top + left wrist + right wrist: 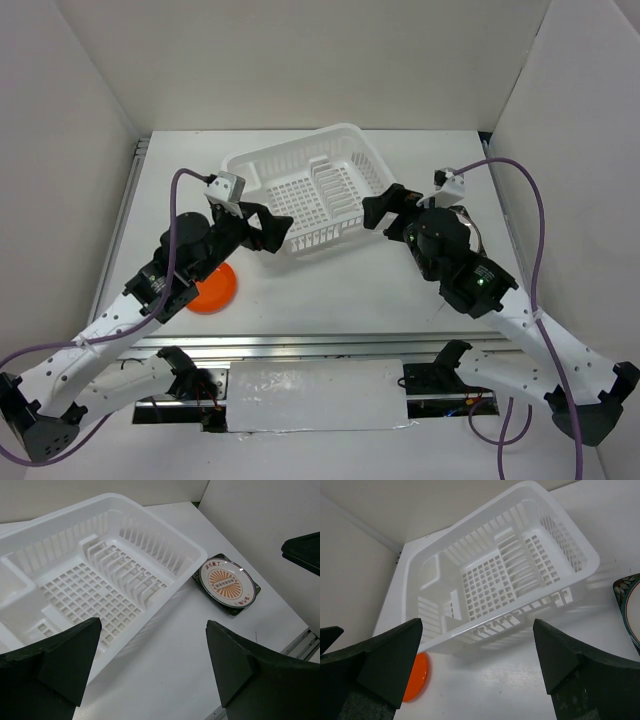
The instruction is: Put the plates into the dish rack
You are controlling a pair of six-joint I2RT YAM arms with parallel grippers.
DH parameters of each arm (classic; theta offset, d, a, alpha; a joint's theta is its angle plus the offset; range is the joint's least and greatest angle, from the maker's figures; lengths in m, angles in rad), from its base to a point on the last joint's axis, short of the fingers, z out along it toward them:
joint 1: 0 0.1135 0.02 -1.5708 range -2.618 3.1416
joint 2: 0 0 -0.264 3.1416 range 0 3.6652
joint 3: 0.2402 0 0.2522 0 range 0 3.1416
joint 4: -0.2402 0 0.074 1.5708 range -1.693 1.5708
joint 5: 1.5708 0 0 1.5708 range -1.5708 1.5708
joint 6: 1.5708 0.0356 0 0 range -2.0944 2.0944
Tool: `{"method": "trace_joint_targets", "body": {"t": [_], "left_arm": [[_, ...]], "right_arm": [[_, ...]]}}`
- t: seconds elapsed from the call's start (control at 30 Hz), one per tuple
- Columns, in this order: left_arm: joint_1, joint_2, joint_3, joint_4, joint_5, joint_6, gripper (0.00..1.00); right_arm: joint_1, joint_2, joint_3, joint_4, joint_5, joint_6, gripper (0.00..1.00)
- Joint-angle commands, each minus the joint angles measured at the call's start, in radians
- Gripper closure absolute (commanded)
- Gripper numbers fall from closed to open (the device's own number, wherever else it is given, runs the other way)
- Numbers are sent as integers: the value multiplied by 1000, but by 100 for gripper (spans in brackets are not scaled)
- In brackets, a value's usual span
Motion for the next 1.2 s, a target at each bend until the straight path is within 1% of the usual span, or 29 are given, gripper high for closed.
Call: {"method": "trace_joint_targets", "body": {"t": [0.0,0.07,0.13,0.17,0.2,0.3,0.33,0.4,0.43,0.47,0.5,0.53,0.57,0.6,0.63,0.67,0.7,0.77,0.8,0.83,0.87,0.9,0.93,1.0,1.03,1.17], "left_arm": [[-3,-33,6,43,-9,19,1],[-3,-41,-2,44,-12,21,0],[-3,-48,-6,46,-14,19,1],[-3,-50,-8,45,-16,21,0],[-3,-52,-10,44,-17,21,1],[-3,-56,-11,37,-23,19,0],[-3,-58,-14,37,-25,17,1],[-3,-64,-22,38,-26,16,1],[-3,-68,-25,38,-28,14,0],[-3,-71,-28,40,-28,13,1],[-3,-78,-34,41,-29,10,1],[-3,-81,-37,46,-29,8,1],[-3,-84,-42,51,-29,4,1],[-3,-87,-49,54,-26,1,0],[-3,-88,-54,61,-23,-5,1],[-3,-91,-57,64,-19,-7,1],[-3,-93,-66,67,-16,-9,1],[-3,-98,-69,68,-17,-15,2],[-3,-99,-71,64,-20,-16,2],[-3,-105,-71,63,-25,-21,2],[-3,-108,-71,61,-28,-21,2],[-3,-111,-72,61,-29,-24,2],[-3,-116,-75,63,-32,-27,2],[-3,-131,-85,66,-40,-29,2],[-3,-142,-89,67,-48,-33,2],[-3,-153,-102,63,-101,-55,3]], "right_arm": [[0,-17,-9,62,39,24,0],[0,-54,-47,114,48,40,0],[2,-89,-97,165,79,115,0],[2,-124,-130,236,85,138,0],[-1,-140,-190,273,68,127,0],[2,-173,-249,346,48,59,0],[2,-175,-252,341,53,38,0],[-3,-166,-224,305,79,21,0],[-11,-146,-204,273,86,46,0],[-35,-132,-150,202,85,56,0],[-49,-115,-116,167,76,71,0],[-64,-76,-56,97,82,82,0],[-95,-60,-33,62,99,100,1],[-118,-45,-10,26,156,129,3],[-145,-34,9,-41,171,199,6],[-225,-37,3,-59,162,224,8],[-274,-49,-15,-58,75,238,13],[-392,-107,-107,-3,-49,266,15],[-514,-143,-144,43,-176,278,16],[-578,-153,-205,56,-238,300,16],[-639,-157,-227,61,-295,313,16],[-755,-157,-247,55,-346,329,16],[-812,-157,-285,51,-433,343,16],[-879,-181,-340,76,-498,378,17],[-909,-193,-398,115,-541,390,17],[-917,-221,-494,148,-547,459,17]]}}
